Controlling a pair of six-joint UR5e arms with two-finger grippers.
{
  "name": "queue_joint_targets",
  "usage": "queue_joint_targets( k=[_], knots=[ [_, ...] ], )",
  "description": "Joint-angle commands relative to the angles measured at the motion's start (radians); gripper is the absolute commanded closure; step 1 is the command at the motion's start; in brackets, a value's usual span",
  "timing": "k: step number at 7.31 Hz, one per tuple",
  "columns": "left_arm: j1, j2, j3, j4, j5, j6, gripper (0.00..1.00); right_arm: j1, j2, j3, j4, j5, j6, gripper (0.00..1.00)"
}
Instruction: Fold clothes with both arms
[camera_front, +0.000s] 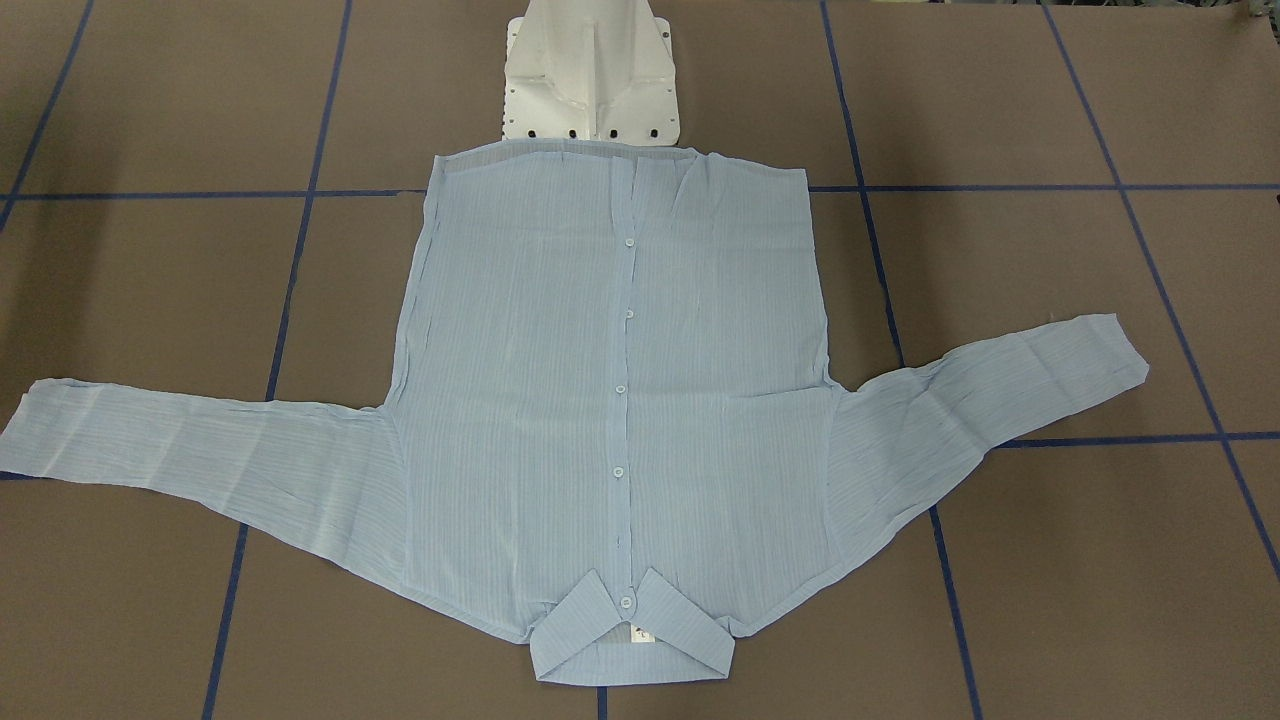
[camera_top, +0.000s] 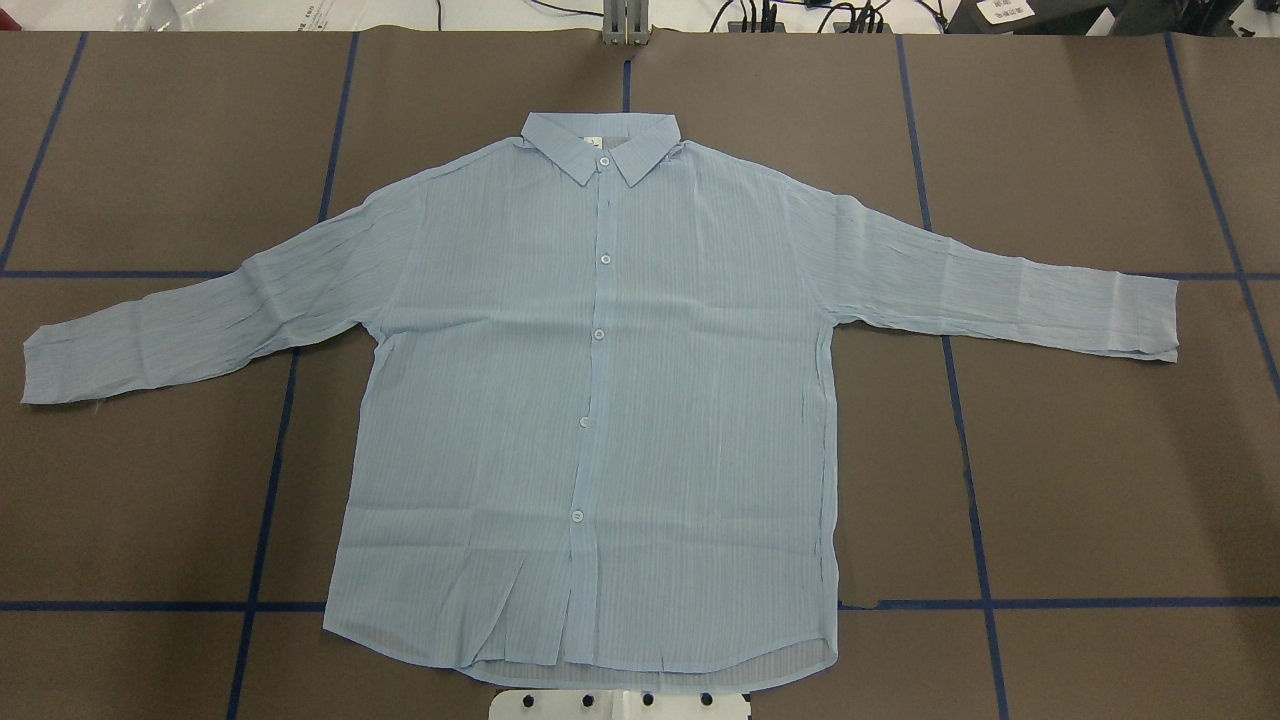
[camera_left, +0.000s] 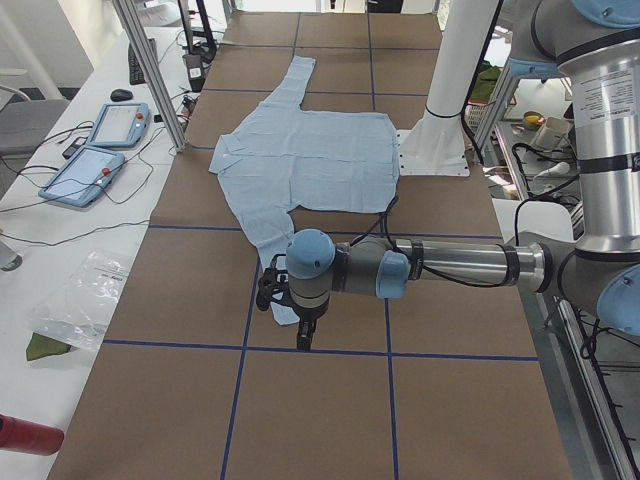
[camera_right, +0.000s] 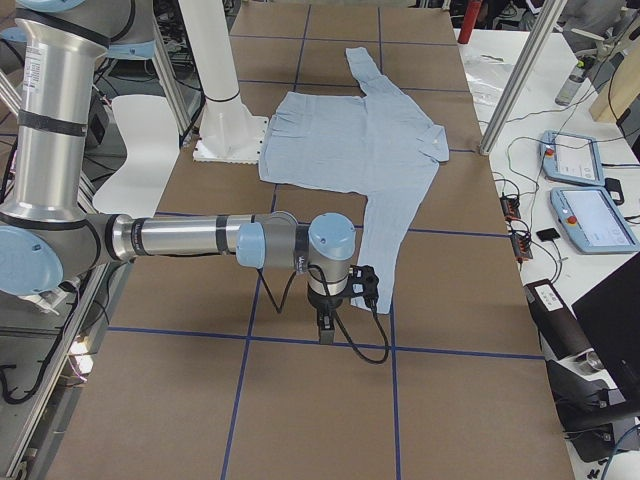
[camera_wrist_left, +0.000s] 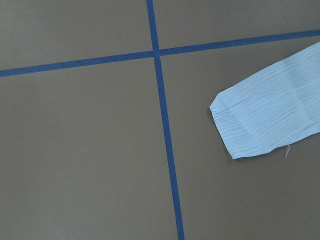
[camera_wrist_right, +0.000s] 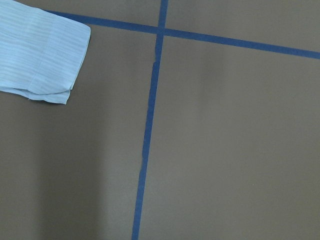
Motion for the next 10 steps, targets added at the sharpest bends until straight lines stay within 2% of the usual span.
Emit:
queue_joint_targets(
  k=[1,3,5,6,7,8,9,10],
  knots=[
    [0.0,-0.005,-0.013,-0.01,-0.005,0.008,0.0,-0.001,0.003,0.003,0.0,0.0,0.0,0.0],
    [0.0,-0.001,0.006,-0.044,-0.139,0.005,0.0,-0.002,0.012,0.038,0.0,0.0,-0.002,0.0],
    [0.0,-0.008,0.011,-0.074,-0.129,0.006,0.0,-0.002,0.015,0.069,0.002,-0.003,0.0,0.0],
    [0.0,-0.014,0.007,-0.121,-0.061,-0.003,0.0,-0.003,0.04,0.079,0.003,0.001,0.003,0.0],
    [0.002,-0.036,0.001,-0.136,0.071,0.0,0.0,-0.003,0.064,0.08,0.047,0.005,0.011,0.0],
    [-0.002,-0.059,-0.024,-0.145,0.148,0.008,0.0,-0.005,0.069,0.08,0.13,0.0,0.012,0.0],
    [-0.002,-0.102,-0.036,-0.145,0.158,-0.008,0.0,-0.003,0.068,0.07,0.235,-0.002,0.015,0.0],
    [-0.003,-0.148,-0.038,-0.157,0.161,-0.003,0.0,-0.005,0.077,0.043,0.265,0.003,0.015,0.0]
  ],
)
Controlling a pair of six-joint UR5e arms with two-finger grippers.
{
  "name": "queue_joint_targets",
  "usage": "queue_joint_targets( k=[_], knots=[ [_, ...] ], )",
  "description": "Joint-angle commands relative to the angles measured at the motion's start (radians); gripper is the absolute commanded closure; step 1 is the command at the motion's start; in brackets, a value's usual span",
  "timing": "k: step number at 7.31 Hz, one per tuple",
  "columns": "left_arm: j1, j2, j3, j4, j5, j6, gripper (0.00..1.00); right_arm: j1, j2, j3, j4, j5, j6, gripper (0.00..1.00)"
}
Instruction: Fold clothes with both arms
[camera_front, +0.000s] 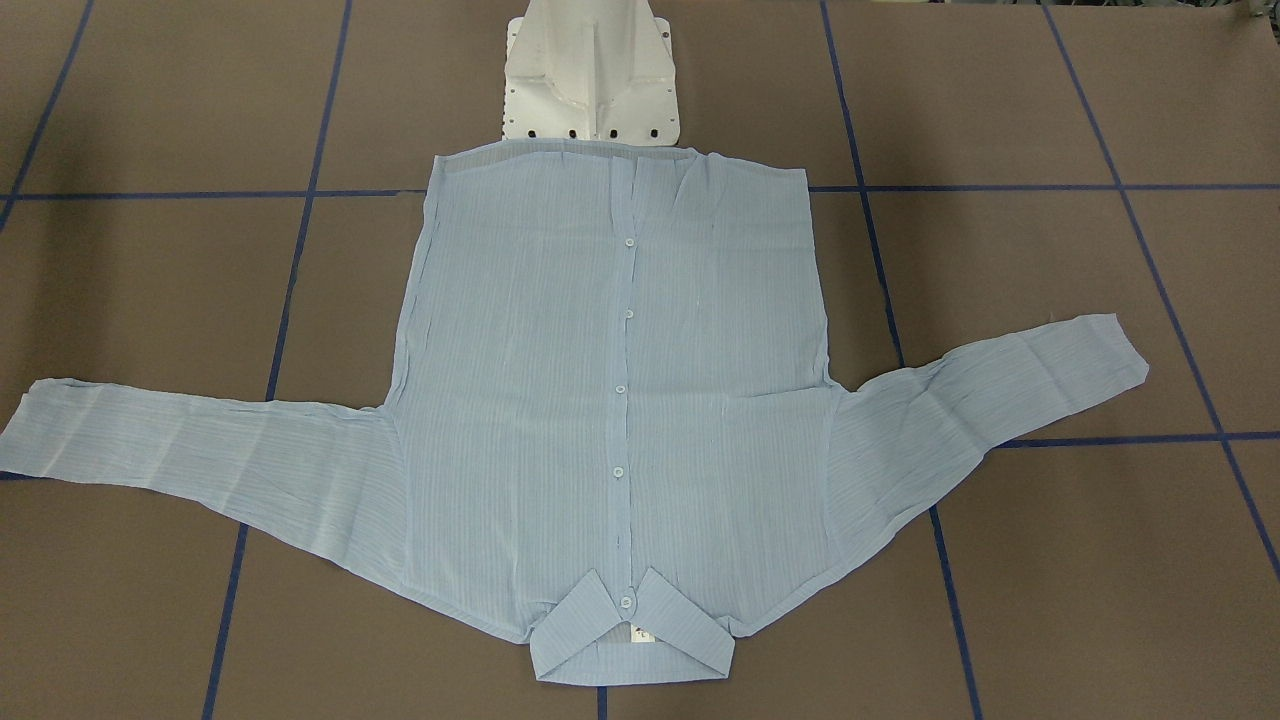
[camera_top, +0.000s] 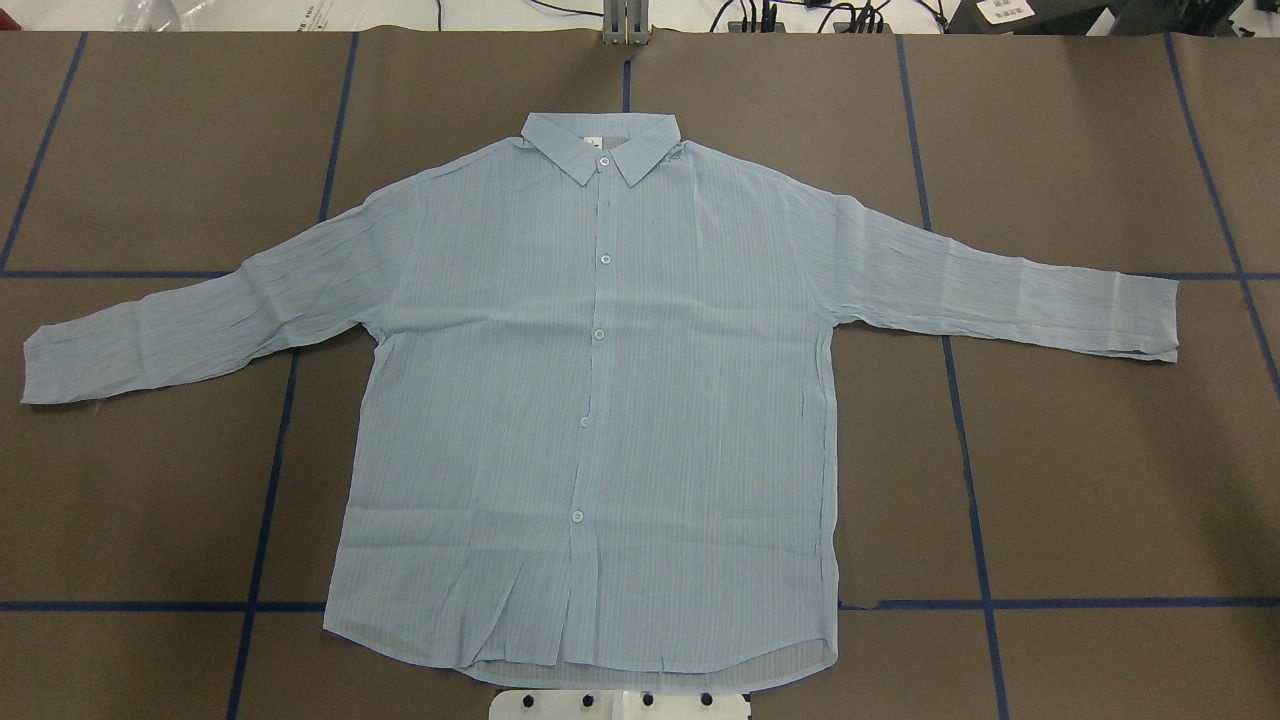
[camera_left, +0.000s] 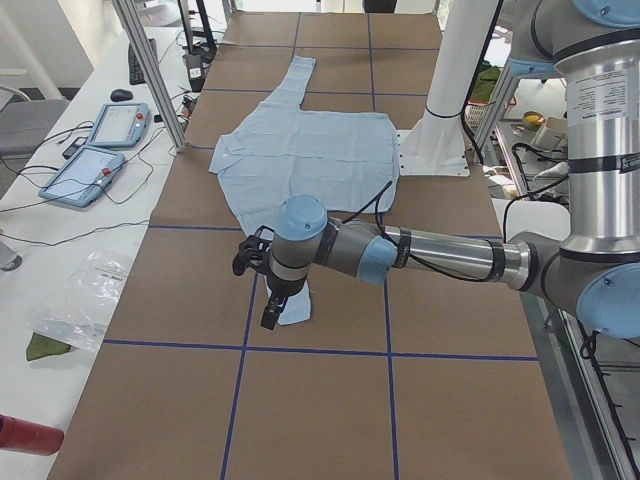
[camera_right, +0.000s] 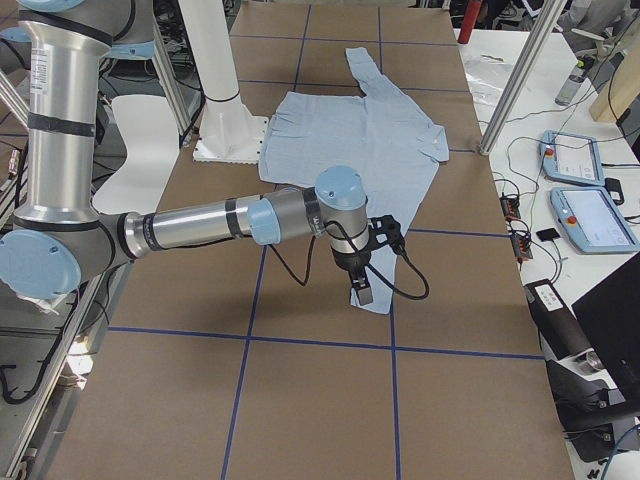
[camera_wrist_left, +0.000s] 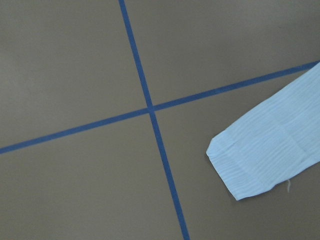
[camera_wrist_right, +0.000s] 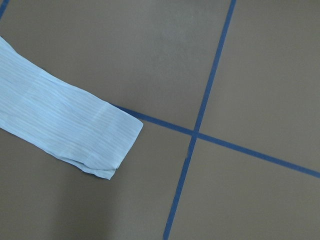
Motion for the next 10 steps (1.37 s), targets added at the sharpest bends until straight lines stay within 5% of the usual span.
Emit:
queue_joint_targets(
  k=[1,4,7,9,10],
  knots=[
    [-0.012,-0.098,-0.008,-0.063,0.033,-0.001,0.0,0.001,0.018,-0.038,0.073,0.003,-0.001,0.0],
    [-0.012,-0.085,0.004,-0.191,0.036,-0.002,0.0,-0.076,0.077,-0.16,0.192,0.001,0.117,0.0],
    [-0.012,-0.083,0.013,-0.193,0.033,0.001,0.0,-0.215,0.128,-0.435,0.686,-0.006,0.495,0.0],
    [-0.011,-0.082,0.015,-0.193,0.033,0.004,0.0,-0.259,0.16,-0.568,0.882,-0.013,0.599,0.01],
    [-0.012,-0.082,0.016,-0.193,0.033,0.004,0.0,-0.287,0.166,-0.584,0.889,-0.032,0.617,0.02]
  ],
)
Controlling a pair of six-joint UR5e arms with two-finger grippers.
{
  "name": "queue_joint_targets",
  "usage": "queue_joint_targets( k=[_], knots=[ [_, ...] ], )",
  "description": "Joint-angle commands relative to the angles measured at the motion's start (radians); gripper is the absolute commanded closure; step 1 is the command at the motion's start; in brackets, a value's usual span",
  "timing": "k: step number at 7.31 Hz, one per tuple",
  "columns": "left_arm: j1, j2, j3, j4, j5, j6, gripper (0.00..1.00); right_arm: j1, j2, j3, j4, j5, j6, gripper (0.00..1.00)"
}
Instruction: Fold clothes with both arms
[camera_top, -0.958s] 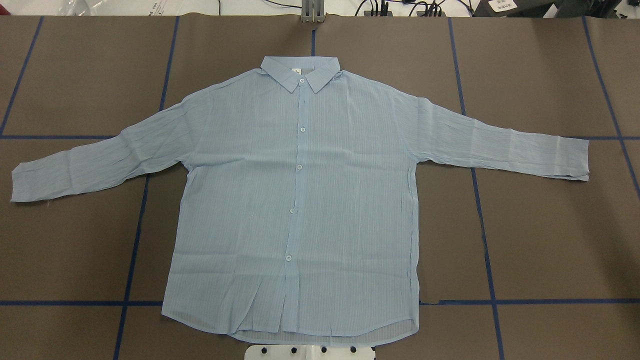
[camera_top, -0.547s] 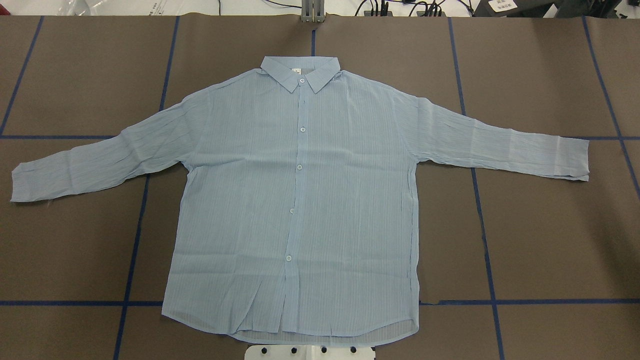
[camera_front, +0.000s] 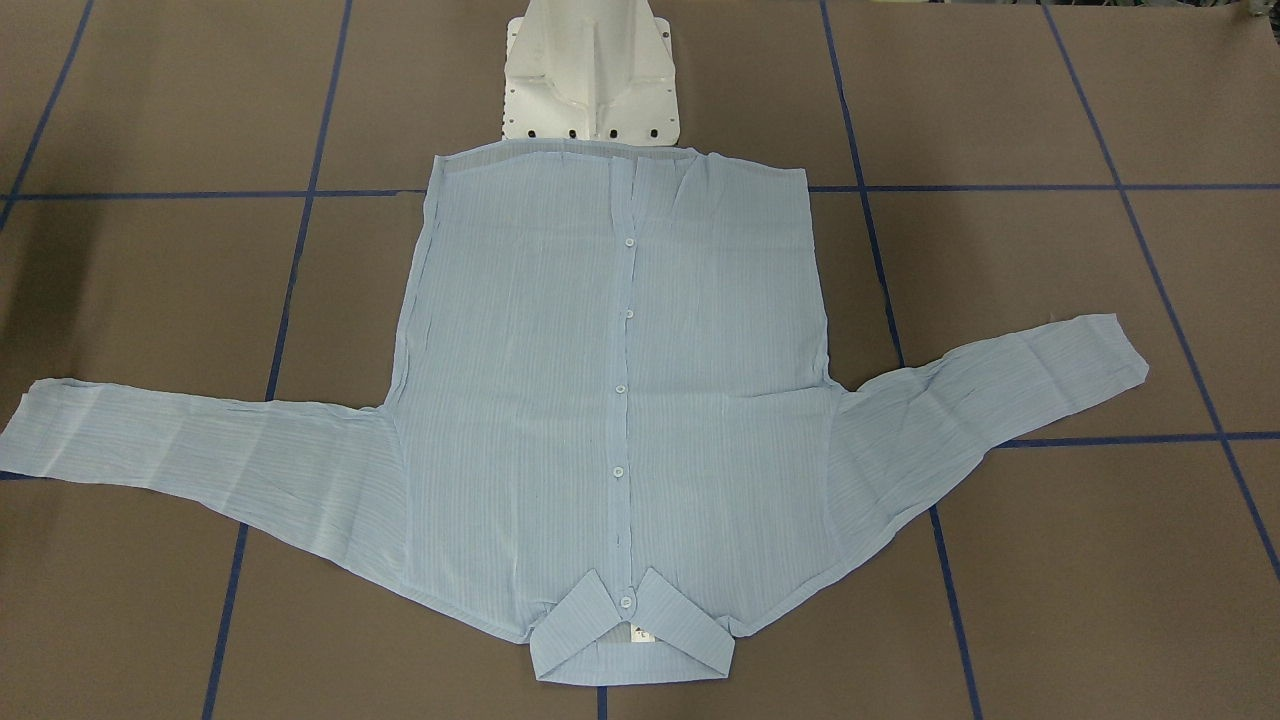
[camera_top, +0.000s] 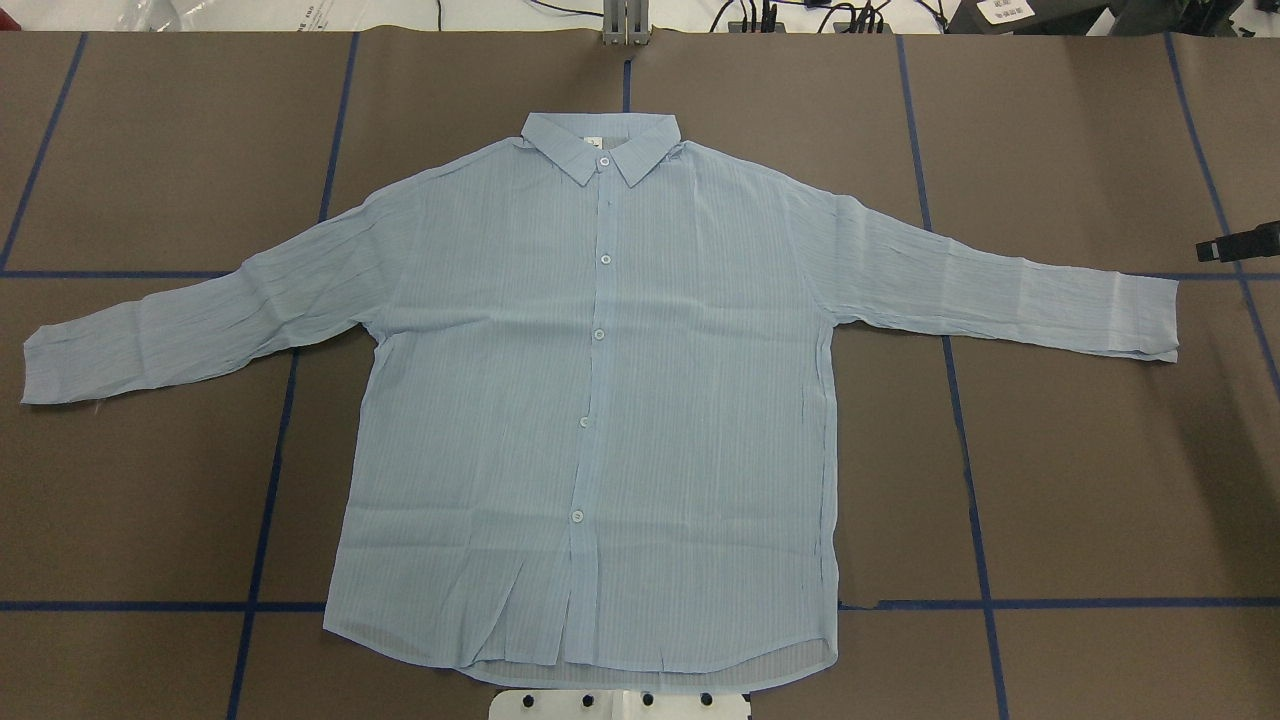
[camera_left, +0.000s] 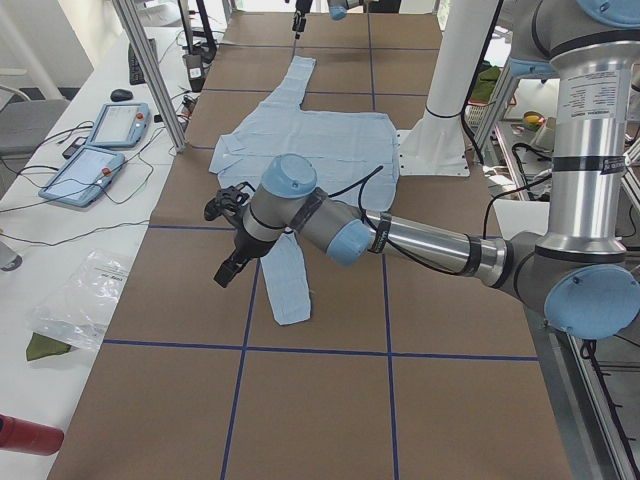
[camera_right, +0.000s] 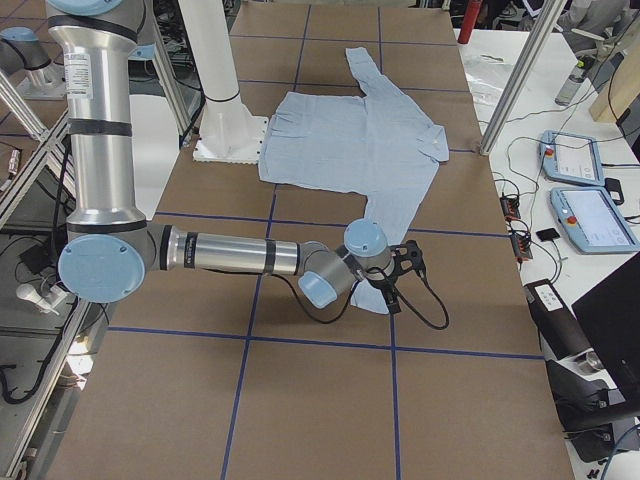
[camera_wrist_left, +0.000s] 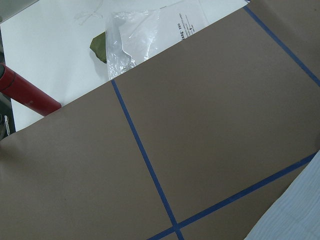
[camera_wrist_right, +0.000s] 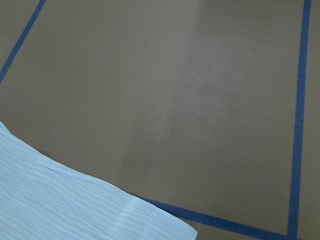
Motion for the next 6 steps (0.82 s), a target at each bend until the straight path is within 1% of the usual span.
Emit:
queue_joint_targets(
  k=[1,2,4,5,6],
  knots=[
    [0.0,0.001,0.005,0.0,-0.002,0.0,0.0,-0.045,0.014,-0.054,0.058,-0.028,0.043,0.07],
    [0.0,0.001,0.006,0.0,-0.002,0.0,0.0,-0.062,0.035,-0.084,0.058,-0.043,0.043,0.13],
    [0.0,0.001,0.005,0.0,-0.003,0.0,0.0,-0.098,0.048,-0.115,0.06,-0.092,0.043,0.15],
    [0.0,0.001,0.005,0.0,-0.003,0.0,0.0,-0.108,0.048,-0.121,0.06,-0.093,0.043,0.17],
    [0.0,0.001,0.005,0.0,-0.003,0.002,0.0,-0.124,0.048,-0.141,0.06,-0.111,0.043,0.21]
  ],
)
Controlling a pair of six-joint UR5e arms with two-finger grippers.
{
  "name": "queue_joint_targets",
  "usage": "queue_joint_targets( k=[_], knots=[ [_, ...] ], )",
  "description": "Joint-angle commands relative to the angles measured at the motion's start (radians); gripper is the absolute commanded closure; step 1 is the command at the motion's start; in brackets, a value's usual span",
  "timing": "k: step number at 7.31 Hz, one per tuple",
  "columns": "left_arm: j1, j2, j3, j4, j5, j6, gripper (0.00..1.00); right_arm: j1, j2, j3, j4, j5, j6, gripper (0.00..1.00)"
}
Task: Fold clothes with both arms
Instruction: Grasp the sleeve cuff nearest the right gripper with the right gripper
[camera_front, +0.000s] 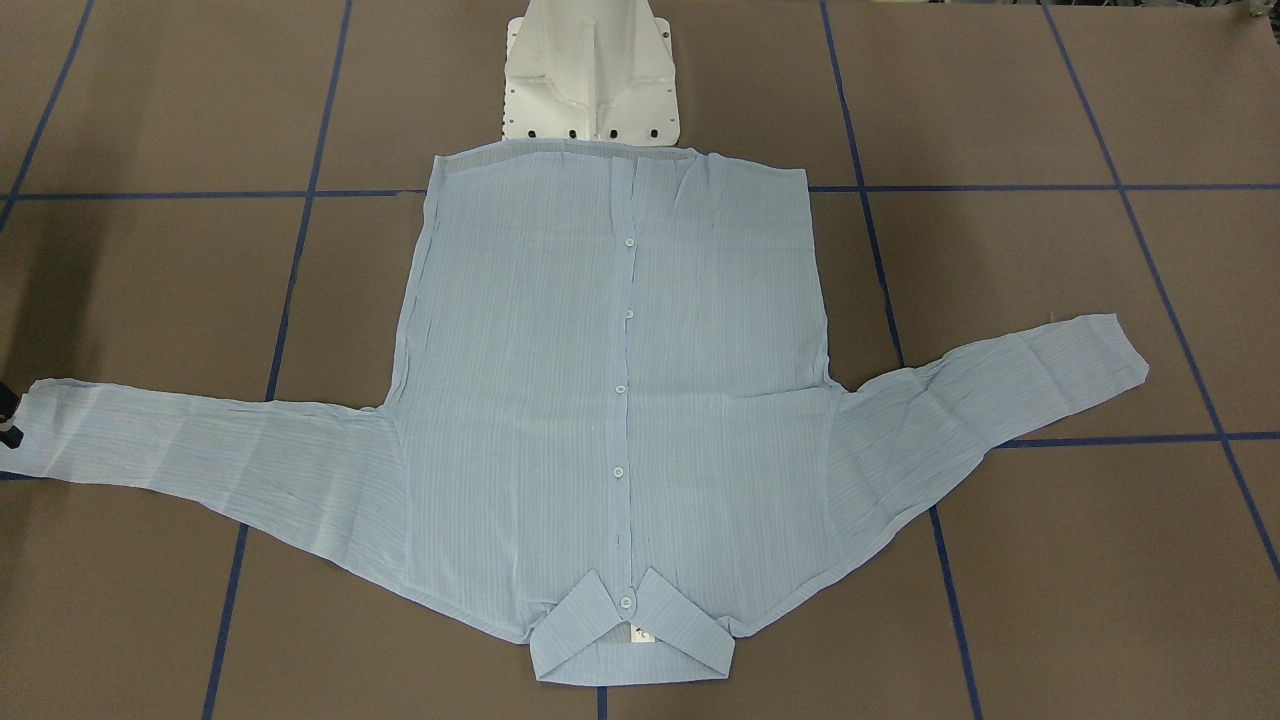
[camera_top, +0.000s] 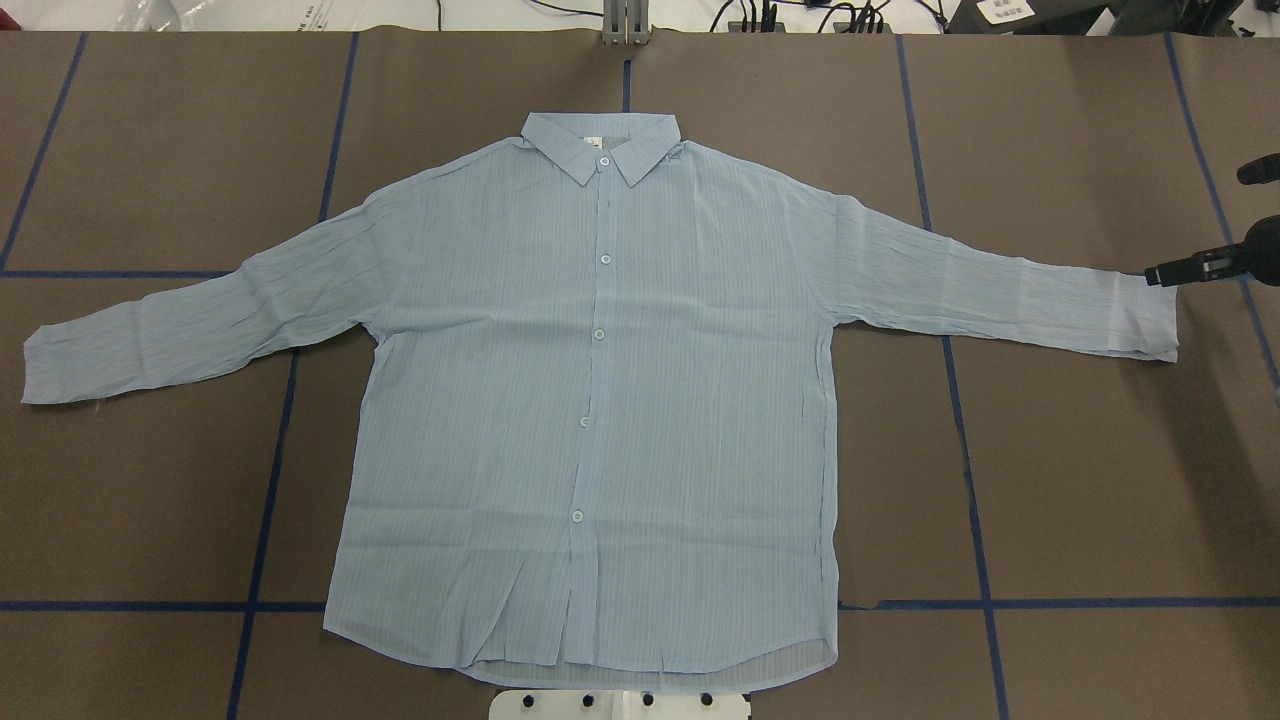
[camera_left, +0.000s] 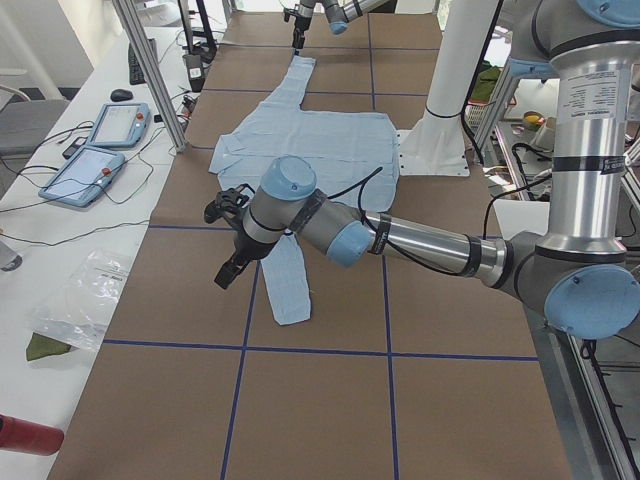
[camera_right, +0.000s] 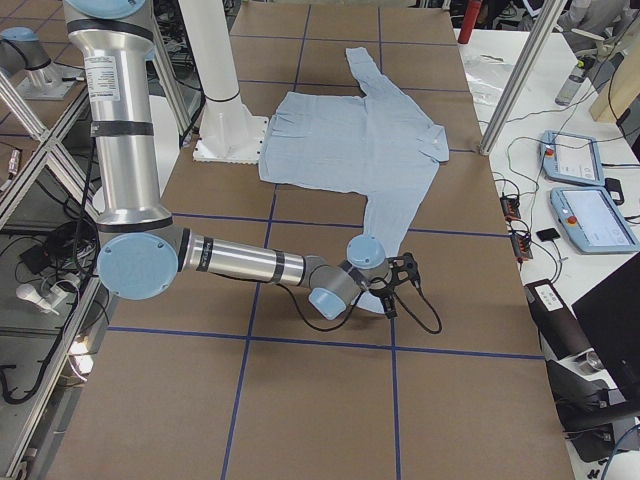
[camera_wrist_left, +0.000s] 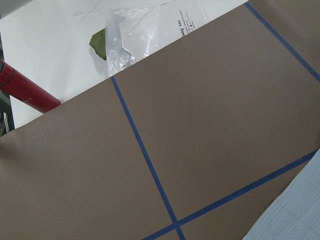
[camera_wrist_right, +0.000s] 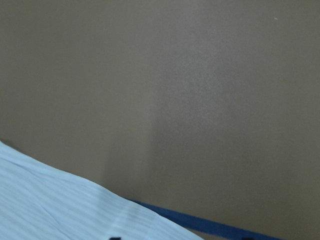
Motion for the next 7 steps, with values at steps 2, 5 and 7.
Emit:
queue_joint_targets(
  k=[2,5,7],
  knots=[
    [0.0,0.0,0.0,0.0,0.0,0.001,0.0,-0.03,0.001,-0.03,0.002,-0.021,0.0,0.28],
    [0.0,0.0,0.0,0.0,0.0,0.001,0.0,-0.035,0.006,-0.044,0.002,-0.032,0.0,0.6],
    [0.002,0.0,0.0,0.0,0.0,0.001,0.0,-0.035,0.007,-0.046,0.002,-0.035,0.0,0.88]
  ],
)
